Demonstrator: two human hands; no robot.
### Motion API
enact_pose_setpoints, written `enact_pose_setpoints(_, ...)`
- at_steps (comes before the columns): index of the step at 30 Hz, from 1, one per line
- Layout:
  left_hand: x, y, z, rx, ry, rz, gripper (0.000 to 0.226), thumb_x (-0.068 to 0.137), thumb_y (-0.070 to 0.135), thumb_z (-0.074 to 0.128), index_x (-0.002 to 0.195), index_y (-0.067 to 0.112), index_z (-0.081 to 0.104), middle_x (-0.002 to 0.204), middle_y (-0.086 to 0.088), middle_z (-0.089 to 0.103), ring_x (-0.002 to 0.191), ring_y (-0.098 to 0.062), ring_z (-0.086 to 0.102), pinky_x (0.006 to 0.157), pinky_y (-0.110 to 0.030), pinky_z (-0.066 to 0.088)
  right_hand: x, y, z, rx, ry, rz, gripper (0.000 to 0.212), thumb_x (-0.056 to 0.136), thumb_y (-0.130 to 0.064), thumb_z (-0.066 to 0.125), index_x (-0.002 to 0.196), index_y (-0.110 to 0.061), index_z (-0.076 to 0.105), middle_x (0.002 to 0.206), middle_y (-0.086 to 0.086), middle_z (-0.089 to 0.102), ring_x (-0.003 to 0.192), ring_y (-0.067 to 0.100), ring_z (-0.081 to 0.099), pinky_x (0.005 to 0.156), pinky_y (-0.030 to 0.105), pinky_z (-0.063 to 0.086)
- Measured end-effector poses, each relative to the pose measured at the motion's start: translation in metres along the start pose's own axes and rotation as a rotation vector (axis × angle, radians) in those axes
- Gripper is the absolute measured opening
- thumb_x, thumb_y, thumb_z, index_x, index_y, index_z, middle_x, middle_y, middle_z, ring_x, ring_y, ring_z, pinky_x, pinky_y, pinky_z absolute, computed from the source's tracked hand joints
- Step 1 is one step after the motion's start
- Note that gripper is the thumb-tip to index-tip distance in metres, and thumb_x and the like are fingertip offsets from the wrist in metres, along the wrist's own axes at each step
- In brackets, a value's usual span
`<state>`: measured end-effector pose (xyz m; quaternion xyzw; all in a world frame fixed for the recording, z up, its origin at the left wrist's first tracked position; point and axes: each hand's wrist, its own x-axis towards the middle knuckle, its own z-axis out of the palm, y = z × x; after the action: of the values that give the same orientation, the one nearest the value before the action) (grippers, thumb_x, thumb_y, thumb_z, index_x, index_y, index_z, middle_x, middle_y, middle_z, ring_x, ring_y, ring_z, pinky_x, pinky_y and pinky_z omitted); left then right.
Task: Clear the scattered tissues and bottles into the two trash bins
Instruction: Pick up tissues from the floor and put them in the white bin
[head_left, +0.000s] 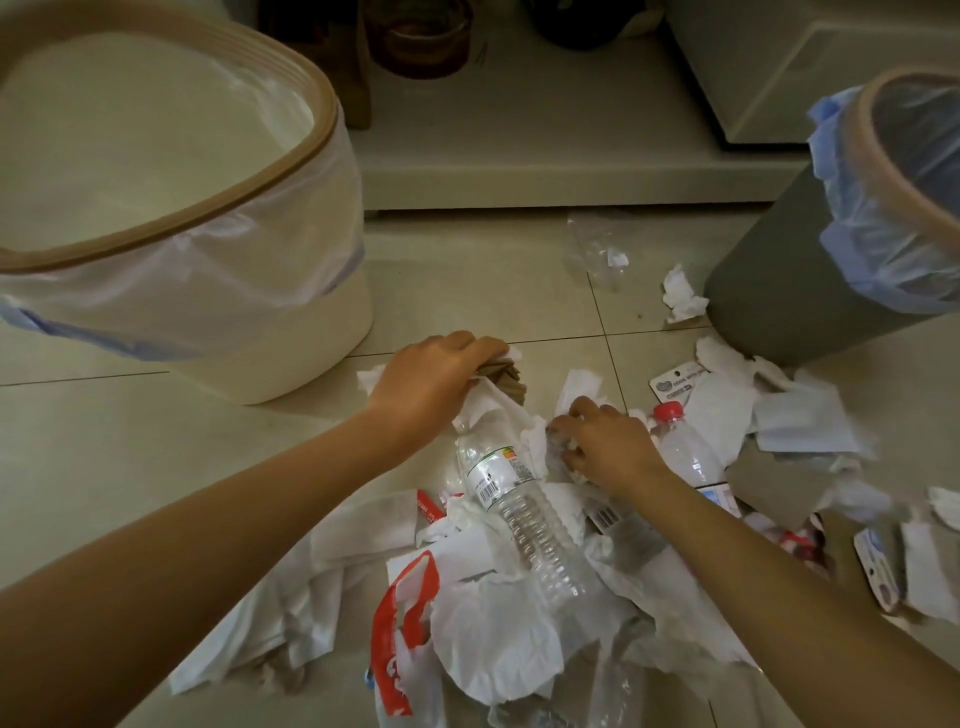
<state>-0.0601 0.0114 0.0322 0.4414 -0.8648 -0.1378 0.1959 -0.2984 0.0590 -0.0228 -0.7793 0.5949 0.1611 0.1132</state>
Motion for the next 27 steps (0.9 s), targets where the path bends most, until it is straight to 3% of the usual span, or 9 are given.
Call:
enact_pose_setpoints(2, -0.004, -0.002, -0.004, -0.011, 0.019, -0.008, 0.037, 0.085, 0.019, 0.052, 0.121, 0.016, 0.061, 0.095, -0.008, 0.066, 0.079, -0.031, 0.063, 0.058, -0.040, 0.052, -0.001, -0.002, 0.001, -0.033, 0.005, -0.028, 0.039, 0.086, -0.023, 0.057, 0.124, -0.025, 0.054, 0.118, 0.005, 0.051, 0.096, 0.026, 0.056, 0.065, 0.029, 0.042)
enact_pose_setpoints(4, -0.009, -0.004, -0.007, -0.020, 0.023, -0.028, 0.038, 0.086, 0.010, 0.055, 0.123, 0.017, 0.060, 0.098, -0.009, 0.066, 0.083, -0.032, 0.063, 0.059, -0.042, 0.052, -0.003, -0.003, 0.000, -0.036, 0.028, -0.067, 0.035, 0.084, -0.022, 0.059, 0.119, -0.024, 0.057, 0.112, 0.004, 0.053, 0.092, 0.024, 0.057, 0.059, 0.027, 0.037)
enact_pose_setpoints(7, -0.018, -0.006, -0.019, -0.006, 0.041, -0.017, 0.041, 0.083, 0.004, 0.058, 0.122, 0.017, 0.060, 0.100, -0.008, 0.066, 0.085, -0.033, 0.063, 0.061, -0.043, 0.053, -0.007, -0.010, -0.017, -0.059, 0.139, -0.140, 0.028, 0.065, -0.015, 0.079, 0.089, -0.021, 0.066, 0.089, 0.002, 0.057, 0.067, 0.020, 0.058, 0.046, 0.023, 0.032)
enact_pose_setpoints(9, -0.024, -0.006, -0.031, 0.026, 0.064, 0.012, 0.041, 0.081, 0.004, 0.060, 0.120, 0.015, 0.061, 0.099, -0.008, 0.067, 0.082, -0.032, 0.064, 0.059, -0.041, 0.054, -0.009, -0.016, -0.032, -0.052, 0.292, -0.170, 0.032, 0.055, -0.010, 0.085, 0.080, -0.018, 0.067, 0.084, 0.003, 0.060, 0.060, 0.020, 0.058, 0.038, 0.021, 0.033)
enact_pose_setpoints(15, -0.036, -0.004, -0.081, 0.164, 0.162, 0.078, 0.044, 0.077, -0.001, 0.070, 0.118, 0.013, 0.064, 0.096, -0.007, 0.068, 0.076, -0.028, 0.065, 0.057, -0.035, 0.053, -0.011, -0.041, -0.093, 0.006, 0.733, -0.298, 0.018, 0.075, -0.009, 0.069, 0.091, -0.018, 0.068, 0.098, 0.005, 0.066, 0.070, 0.024, 0.063, 0.040, 0.025, 0.044)
enact_pose_setpoints(19, -0.045, -0.004, -0.120, 0.243, 0.291, 0.142, 0.037, 0.085, 0.008, 0.062, 0.122, 0.013, 0.063, 0.102, -0.009, 0.067, 0.083, -0.026, 0.064, 0.063, -0.036, 0.054, -0.015, -0.064, -0.144, 0.038, 0.914, -0.340, 0.016, 0.088, -0.017, 0.053, 0.094, -0.020, 0.068, 0.103, 0.003, 0.066, 0.075, 0.022, 0.063, 0.045, 0.028, 0.047)
enact_pose_setpoints(27, -0.045, -0.029, -0.202, 0.264, 0.637, 0.177, 0.030, 0.100, 0.021, 0.047, 0.125, 0.008, 0.058, 0.106, -0.013, 0.066, 0.089, -0.024, 0.065, 0.069, -0.037, 0.056, -0.001, -0.123, -0.225, 0.144, 1.146, -0.427, 0.019, 0.096, -0.023, 0.053, 0.104, -0.016, 0.069, 0.107, 0.007, 0.065, 0.078, 0.020, 0.062, 0.053, 0.028, 0.052)
